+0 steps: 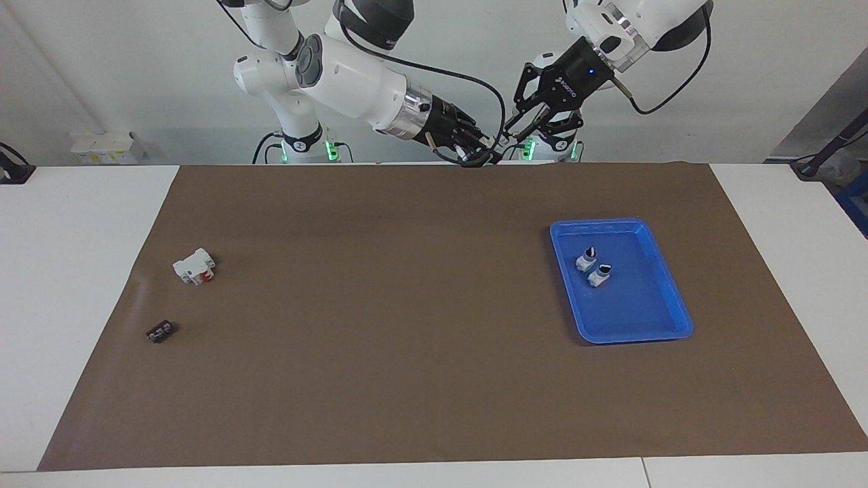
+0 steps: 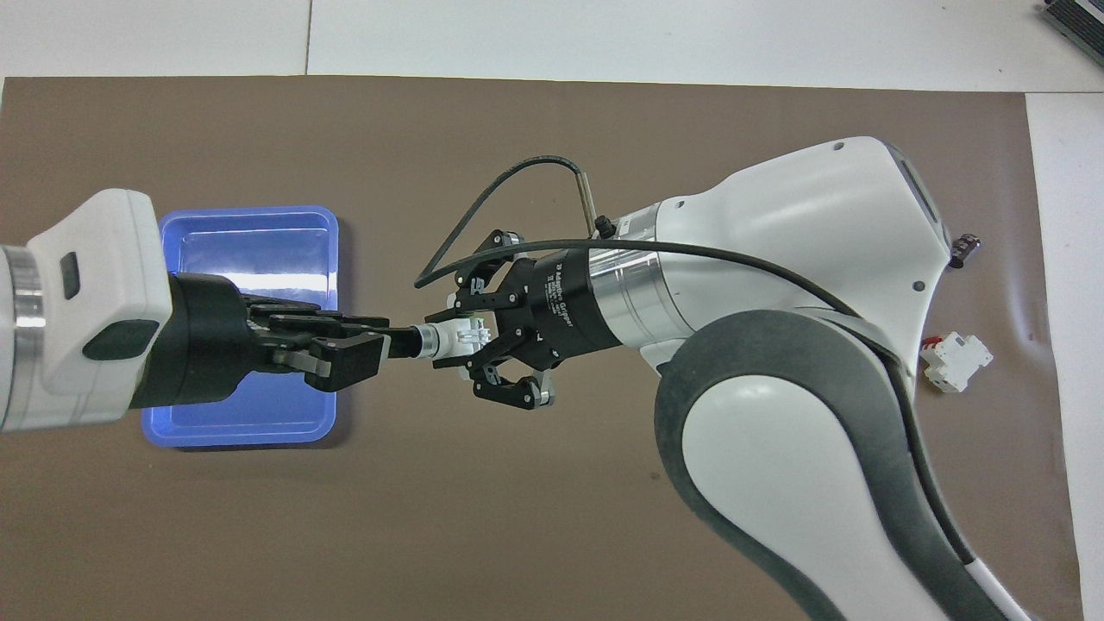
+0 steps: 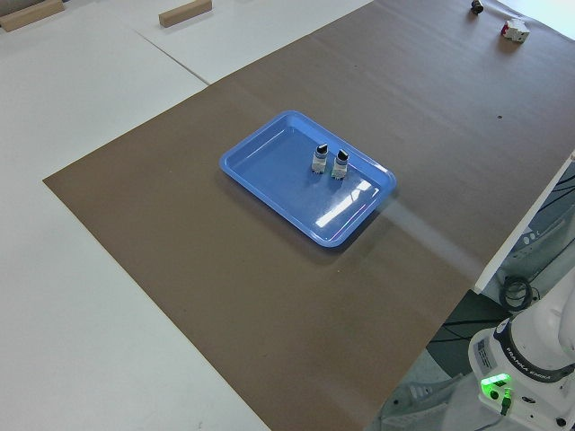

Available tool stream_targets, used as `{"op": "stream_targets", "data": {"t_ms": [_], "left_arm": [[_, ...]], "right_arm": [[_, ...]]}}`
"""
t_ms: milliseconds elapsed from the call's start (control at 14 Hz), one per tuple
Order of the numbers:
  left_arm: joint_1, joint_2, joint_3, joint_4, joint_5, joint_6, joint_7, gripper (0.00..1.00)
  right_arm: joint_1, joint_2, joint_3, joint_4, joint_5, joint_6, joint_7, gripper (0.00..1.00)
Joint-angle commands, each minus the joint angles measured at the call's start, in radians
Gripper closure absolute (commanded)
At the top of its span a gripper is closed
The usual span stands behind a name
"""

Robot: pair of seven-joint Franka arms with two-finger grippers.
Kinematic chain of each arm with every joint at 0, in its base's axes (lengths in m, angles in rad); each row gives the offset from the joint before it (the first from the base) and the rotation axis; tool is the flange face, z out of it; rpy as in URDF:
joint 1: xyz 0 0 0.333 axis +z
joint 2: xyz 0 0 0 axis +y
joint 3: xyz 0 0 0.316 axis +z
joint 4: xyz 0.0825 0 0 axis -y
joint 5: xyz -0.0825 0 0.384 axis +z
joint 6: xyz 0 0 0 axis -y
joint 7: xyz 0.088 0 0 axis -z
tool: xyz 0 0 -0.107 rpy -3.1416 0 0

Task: Turn and place switch with both arms
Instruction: 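Grasp the switch end with the left gripper from the right gripper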

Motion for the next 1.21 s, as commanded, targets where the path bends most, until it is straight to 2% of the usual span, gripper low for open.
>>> {"op": "stream_targets", "data": {"t_ms": [0,429,786,1000,1143], "left_arm": [[0.009,-0.039,-0.001,-0.051,-0.025,0.026,0.034,0.69],[0.007,-0.053,-0.001,-0.068,-0.031,0.017,0.042,0.7],[0.007,-0.053,-0.001,-0.069,-0.036,0.014,0.054,0.75],[0.007,-0.053,-0.001,-0.071,-0.057,0.008,0.054,0.82],[0.007,-0.053,-0.001,-0.069,-0.059,0.0,0.053,0.92]], "right_arm": [[-0.006,-0.01,0.006,0.001,-0.011,-0.008,0.023,1.0],[-0.006,-0.01,0.006,0.001,-0.011,-0.009,0.025,1.0],[-0.006,-0.01,0.006,0.001,-0.011,-0.009,0.025,1.0],[-0.006,-0.01,0.006,0.001,-0.013,-0.009,0.023,1.0],[-0.006,-0.012,0.006,0.001,-0.017,-0.008,0.025,1.0]]}}
